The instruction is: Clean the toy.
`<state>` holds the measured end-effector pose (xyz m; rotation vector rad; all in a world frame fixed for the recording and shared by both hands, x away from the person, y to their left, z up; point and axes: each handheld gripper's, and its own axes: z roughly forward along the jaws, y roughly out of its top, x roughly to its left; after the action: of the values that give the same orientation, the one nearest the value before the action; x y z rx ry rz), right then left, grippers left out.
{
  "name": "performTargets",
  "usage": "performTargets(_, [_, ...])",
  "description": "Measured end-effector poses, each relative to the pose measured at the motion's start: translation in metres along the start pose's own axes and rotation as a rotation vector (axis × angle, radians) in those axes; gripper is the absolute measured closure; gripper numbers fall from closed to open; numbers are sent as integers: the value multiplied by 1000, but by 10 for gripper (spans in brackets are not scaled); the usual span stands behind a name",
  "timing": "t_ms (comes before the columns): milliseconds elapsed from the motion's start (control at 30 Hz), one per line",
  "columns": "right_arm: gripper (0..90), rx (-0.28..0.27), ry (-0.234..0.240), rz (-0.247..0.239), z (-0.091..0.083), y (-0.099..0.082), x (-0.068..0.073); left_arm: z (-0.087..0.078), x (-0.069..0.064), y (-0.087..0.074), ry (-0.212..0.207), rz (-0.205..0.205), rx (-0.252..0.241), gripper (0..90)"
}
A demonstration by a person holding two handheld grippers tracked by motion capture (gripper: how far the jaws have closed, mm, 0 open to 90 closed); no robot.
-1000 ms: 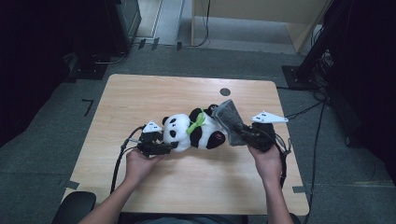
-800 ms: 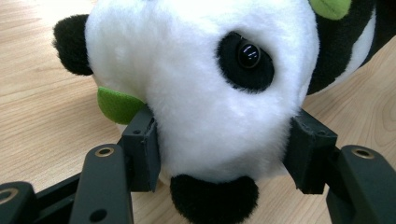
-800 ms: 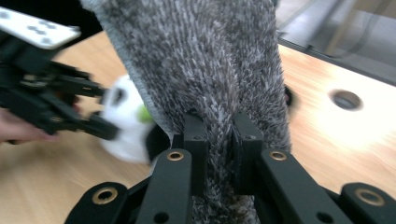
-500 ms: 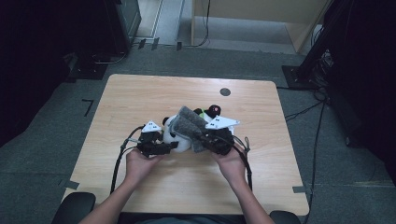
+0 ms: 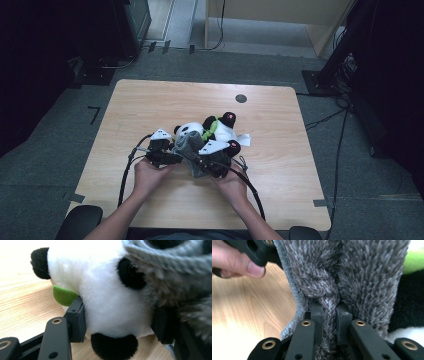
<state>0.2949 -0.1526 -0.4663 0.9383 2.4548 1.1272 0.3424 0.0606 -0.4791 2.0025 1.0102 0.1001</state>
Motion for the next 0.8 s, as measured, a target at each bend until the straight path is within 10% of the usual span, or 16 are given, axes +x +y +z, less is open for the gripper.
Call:
performTargets(333, [813,75,-14,12,-5,-19,-13,0,4,0,-1,40,-2,401])
performTargets(800, [812,77,-82,30,-59,-28,-34,0,6,0,-10,47,-3,402])
